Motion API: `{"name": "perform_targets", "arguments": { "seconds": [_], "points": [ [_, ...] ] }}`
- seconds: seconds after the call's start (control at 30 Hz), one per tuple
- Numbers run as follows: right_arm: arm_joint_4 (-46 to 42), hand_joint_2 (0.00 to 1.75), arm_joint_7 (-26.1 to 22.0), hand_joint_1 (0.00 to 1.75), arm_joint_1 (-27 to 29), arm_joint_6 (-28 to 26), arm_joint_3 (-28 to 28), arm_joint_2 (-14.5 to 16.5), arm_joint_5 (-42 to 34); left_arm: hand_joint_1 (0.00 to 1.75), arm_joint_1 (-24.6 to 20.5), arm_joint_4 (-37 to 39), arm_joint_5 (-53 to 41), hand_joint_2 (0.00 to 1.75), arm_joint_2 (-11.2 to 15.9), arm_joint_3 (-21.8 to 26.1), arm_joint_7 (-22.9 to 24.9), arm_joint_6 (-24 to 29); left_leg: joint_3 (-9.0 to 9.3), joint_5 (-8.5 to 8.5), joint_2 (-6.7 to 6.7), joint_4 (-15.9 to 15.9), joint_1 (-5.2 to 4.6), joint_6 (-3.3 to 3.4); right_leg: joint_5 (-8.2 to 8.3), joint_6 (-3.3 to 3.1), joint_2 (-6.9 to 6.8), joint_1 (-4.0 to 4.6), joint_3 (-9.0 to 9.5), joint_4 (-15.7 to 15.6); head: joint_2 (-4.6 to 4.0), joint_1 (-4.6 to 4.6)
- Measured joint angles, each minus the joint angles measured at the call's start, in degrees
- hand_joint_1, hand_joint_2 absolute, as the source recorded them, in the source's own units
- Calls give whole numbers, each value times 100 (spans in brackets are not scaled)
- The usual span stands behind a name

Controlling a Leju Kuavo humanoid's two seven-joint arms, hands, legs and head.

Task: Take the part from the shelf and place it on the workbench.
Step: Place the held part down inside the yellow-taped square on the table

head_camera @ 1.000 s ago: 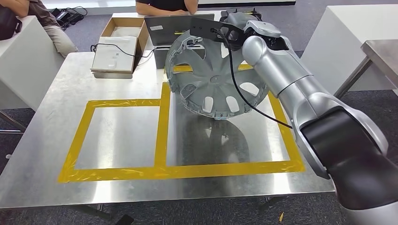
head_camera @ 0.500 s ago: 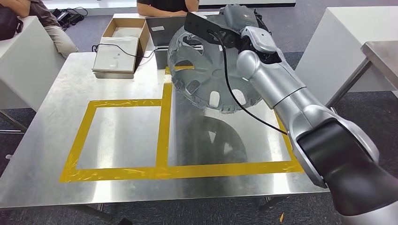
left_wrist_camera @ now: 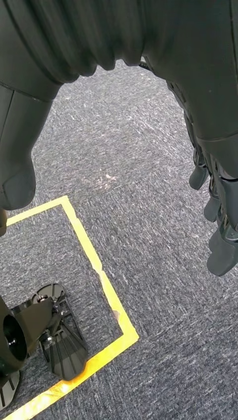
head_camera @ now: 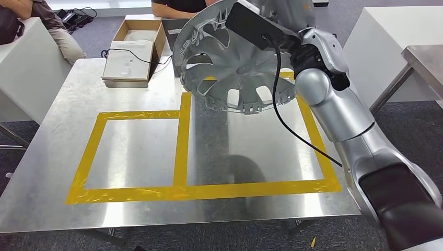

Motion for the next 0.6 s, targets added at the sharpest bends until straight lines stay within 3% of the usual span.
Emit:
{"name": "perform_targets", "arguments": {
  "seconds": [0.13, 0.6],
  "points": [
    [-663, 175, -32, 175, 365, -47, -163, -190, -10, 0, 19, 0, 3, 175, 7, 0, -5, 21, -1, -1, -1, 0, -1, 1, -2, 1, -1, 0, 2, 0, 0, 1],
    [-1760, 175, -109, 175, 1211, 192, -332, -673, -192, 0, 78, 5, 109, 175, 29, 0, -74, 216, 0, -6, 1, 0, -3, 3, -4, 3, 0, -3, 3, -1, 0, 1]
  ]
}}
